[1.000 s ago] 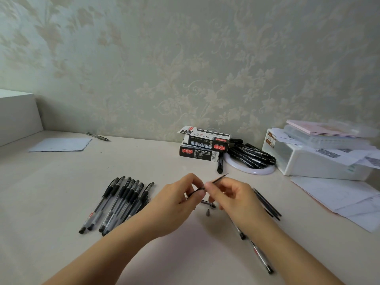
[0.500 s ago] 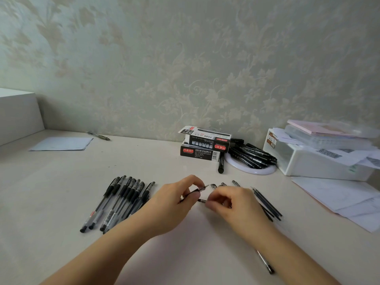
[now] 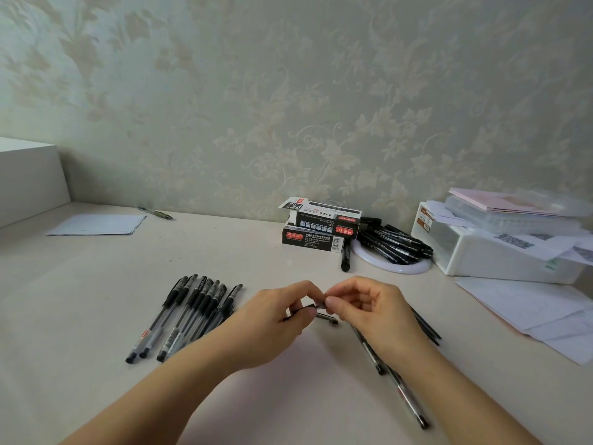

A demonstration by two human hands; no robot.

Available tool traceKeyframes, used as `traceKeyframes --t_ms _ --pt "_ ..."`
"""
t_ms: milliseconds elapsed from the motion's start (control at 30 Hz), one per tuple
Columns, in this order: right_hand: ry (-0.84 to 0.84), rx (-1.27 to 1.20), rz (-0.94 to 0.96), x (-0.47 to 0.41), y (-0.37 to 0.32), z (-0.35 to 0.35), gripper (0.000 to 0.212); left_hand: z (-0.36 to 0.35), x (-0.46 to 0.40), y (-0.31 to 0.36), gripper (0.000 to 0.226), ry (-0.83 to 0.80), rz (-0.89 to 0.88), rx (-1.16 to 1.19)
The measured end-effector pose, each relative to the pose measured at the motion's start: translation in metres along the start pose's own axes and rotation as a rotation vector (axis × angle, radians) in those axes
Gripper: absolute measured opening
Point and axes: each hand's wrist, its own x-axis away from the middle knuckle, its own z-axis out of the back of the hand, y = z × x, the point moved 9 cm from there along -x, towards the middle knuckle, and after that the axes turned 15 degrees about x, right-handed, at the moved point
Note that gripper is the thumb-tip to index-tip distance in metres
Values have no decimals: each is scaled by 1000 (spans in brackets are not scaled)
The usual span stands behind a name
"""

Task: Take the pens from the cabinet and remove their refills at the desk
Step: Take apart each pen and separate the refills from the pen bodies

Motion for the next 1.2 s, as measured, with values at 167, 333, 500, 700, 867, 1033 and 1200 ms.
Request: traceKeyframes --t_ms 167,333,500,700,867,1033,1200 --pt "-48 -29 9 2 -3 -4 11 3 1 3 12 34 -27 -40" --pt "-54 -27 12 2 -3 -4 12 3 3 12 11 50 -60 -108" --pt "-49 -16 8 1 -1 -3 11 7 2 21 19 79 -108 -149" --pt "-69 14 15 0 2 -6 9 7 1 26 15 72 -155 -193" --pt "-61 104 39 0 3 -7 18 10 3 30 8 123 -180 -149" --pt "4 293 71 3 -1 -3 47 9 3 31 6 132 -185 -133" --pt "0 235 84 0 -2 0 16 16 4 30 7 178 -178 -84"
